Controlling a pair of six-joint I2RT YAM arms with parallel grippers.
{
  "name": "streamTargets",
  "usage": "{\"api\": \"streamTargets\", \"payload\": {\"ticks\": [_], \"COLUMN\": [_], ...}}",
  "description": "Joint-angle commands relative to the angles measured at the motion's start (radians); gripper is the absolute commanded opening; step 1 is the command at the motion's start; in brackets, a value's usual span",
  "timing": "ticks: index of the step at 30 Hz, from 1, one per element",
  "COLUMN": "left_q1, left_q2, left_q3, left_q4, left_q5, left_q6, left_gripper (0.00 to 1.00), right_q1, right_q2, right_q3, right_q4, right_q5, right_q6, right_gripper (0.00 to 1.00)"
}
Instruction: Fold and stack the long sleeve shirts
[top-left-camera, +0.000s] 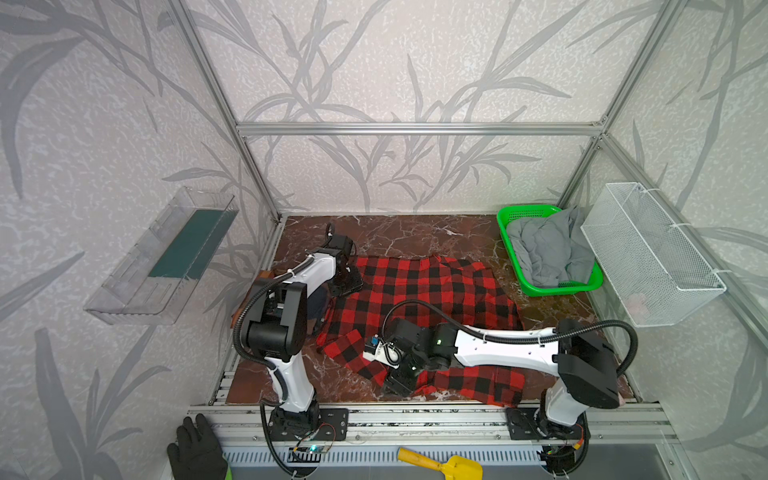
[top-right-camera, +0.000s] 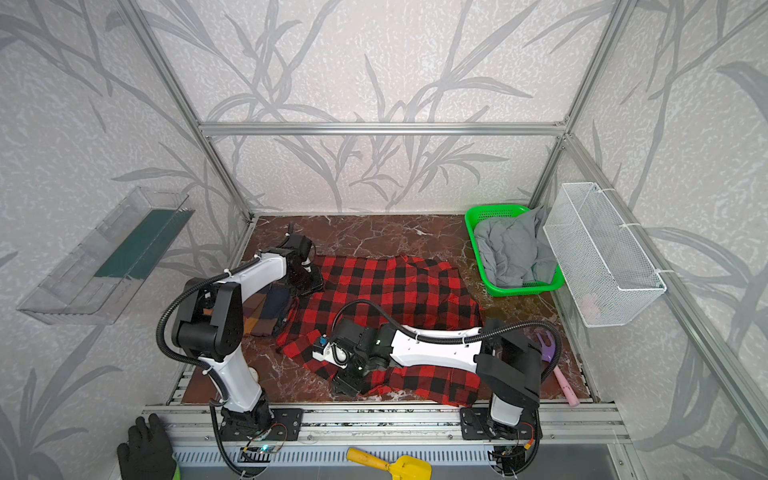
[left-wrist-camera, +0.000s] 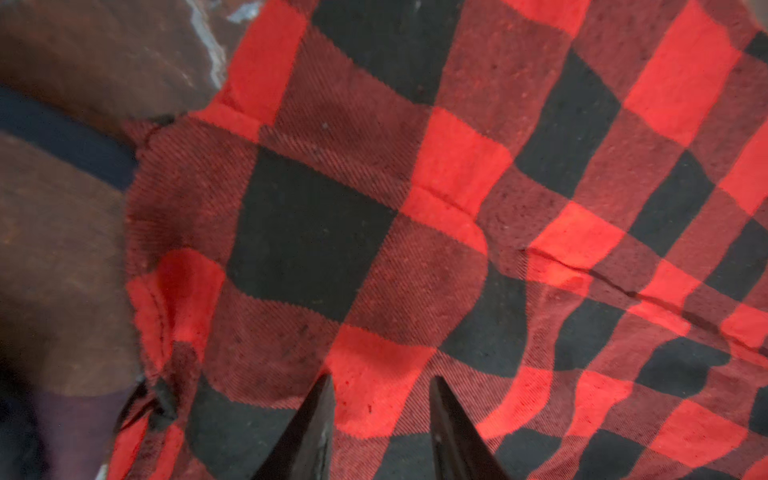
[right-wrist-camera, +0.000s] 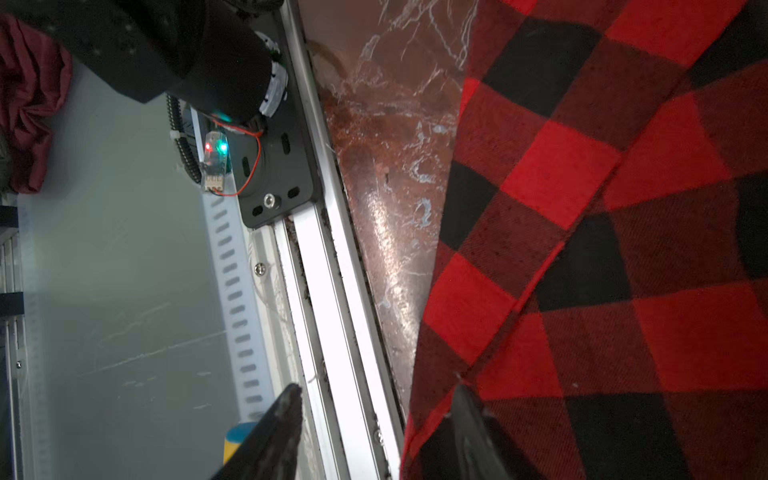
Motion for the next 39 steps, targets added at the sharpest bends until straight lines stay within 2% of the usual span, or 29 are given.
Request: {"api": "streamTargets", "payload": {"ticks": [1,4,8,15,21,34,39], "left_q1": [0.011,0.014,0.015,0.015,0.015,0.016,0.020], "left_q2": [0.039,0.065,0.085,0.098,0.111,0.131,0.133], "left_q3": [0.025,0.040,0.048,0.045,0.044,0.049,0.050], "left_q4": [-0.031,-0.046,-0.055,-0.050,-0.046,-0.040,-0.038], "left_q5": [-0.026,-0.035,-0.050,-0.049,-0.047,-0.036,-0.030], "left_q6": [-0.002,0.002,0.006,0.005,0.007,0.009,0.010], "left_gripper": [0.40,0.40,0.40,0.40,0.40,0.39,0.40], "right_q1": [-0.013,-0.030,-0.052,-0.127,-0.133,-0.127,-0.092], "right_q2": [0.077,0.179,0.259,0.352,0.418,0.385,0.341], "right_q3": [0.057,0.166,0.229,0.253,0.300,0.239,0.227], "right_q4": [0.067,0.032,0.087,0.227,0.218,0.344,0.361], "right_q5": [-0.007,0.029,0.089,0.039,-0.004,-0.223,-0.291], "right_q6": [0.014,0.017,0.039,0.110,0.116,0.196,0.186], "right_gripper": [0.58,0.58,0.58,0.58,0.58,0.55,0.55]}}
